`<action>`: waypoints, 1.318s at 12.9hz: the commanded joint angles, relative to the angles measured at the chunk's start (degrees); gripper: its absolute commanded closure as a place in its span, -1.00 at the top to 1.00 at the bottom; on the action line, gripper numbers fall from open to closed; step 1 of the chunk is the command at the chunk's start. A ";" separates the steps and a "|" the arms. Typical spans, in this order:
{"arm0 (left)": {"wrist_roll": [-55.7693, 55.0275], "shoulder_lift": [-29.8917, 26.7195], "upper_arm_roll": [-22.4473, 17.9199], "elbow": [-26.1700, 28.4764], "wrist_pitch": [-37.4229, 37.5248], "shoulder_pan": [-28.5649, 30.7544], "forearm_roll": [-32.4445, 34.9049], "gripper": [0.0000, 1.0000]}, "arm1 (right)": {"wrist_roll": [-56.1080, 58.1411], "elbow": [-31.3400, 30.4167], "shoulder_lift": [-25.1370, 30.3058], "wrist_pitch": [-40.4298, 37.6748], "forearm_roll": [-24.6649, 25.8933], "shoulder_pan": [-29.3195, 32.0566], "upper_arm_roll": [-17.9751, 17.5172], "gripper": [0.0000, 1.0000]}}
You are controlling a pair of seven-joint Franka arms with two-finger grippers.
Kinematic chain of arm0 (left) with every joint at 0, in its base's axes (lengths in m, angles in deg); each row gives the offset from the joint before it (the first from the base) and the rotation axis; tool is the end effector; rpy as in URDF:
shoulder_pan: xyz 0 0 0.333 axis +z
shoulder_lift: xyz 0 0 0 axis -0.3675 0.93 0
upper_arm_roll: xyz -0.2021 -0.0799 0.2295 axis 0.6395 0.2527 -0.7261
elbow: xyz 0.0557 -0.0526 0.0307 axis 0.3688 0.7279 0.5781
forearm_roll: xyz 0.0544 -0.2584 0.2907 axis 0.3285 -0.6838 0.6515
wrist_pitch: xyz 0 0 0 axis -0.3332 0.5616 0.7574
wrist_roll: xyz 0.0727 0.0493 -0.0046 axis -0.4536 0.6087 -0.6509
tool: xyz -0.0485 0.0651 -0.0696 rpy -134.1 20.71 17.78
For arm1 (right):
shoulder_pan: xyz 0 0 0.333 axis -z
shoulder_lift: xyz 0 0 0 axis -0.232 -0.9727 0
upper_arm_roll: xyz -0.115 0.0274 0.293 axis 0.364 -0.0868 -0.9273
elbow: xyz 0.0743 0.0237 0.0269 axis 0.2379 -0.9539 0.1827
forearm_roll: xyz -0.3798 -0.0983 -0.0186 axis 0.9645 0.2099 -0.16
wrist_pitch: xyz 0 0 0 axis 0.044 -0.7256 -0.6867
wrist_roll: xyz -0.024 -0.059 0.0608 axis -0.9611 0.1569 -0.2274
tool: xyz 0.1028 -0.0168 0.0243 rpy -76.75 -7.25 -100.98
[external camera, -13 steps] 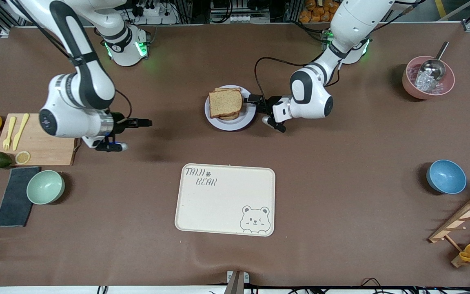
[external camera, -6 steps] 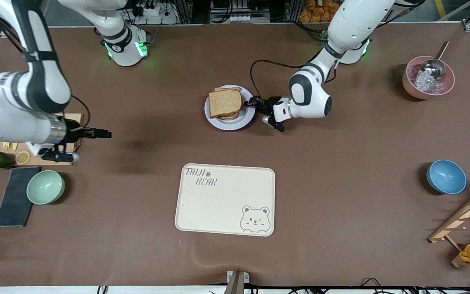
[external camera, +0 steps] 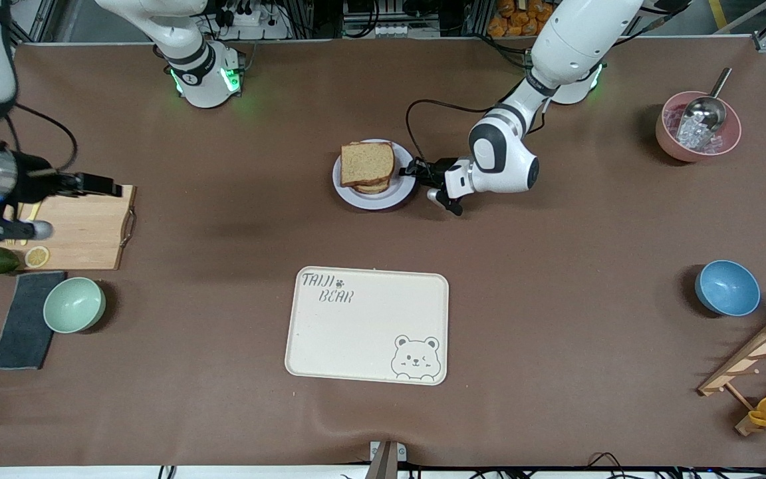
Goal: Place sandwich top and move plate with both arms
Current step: 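Withdraw the right gripper while the left gripper grips the plate rim, then slide the plate with the left gripper onto the white bear tray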
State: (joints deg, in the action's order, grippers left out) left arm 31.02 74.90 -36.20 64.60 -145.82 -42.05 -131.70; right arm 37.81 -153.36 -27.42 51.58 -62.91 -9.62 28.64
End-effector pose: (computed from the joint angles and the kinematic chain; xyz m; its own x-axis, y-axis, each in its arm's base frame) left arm 0.3572 -0.3482 0.1161 0.9521 -0.2766 -0.1304 -0.0524 -0.5677 0.8216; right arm 0.5611 -0.0151 0.5459 0.9656 -0.0337 -0.2580 -0.0725 -0.9872 -0.1421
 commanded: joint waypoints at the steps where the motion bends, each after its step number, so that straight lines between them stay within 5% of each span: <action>1: 1.03 -1.93 0.25 -0.09 -0.54 1.93 -1.76 -1.00 | -1.85 -0.16 4.99 -0.53 2.53 0.59 -1.35 1.00; 11: -16.53 -3.43 -0.37 -10.27 -0.54 6.95 -1.67 -1.00 | -4.40 0.19 6.67 8.00 6.40 0.50 -1.70 1.00; 17: -28.31 2.89 -1.34 -23.97 -7.82 5.90 -0.97 -1.00 | -4.58 0.28 6.67 7.82 7.10 0.50 -1.70 1.00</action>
State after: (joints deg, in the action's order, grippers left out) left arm 5.42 74.37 -37.73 46.21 -151.25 -35.23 -131.77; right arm 34.60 -152.90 -21.40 59.38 -57.45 -9.62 27.74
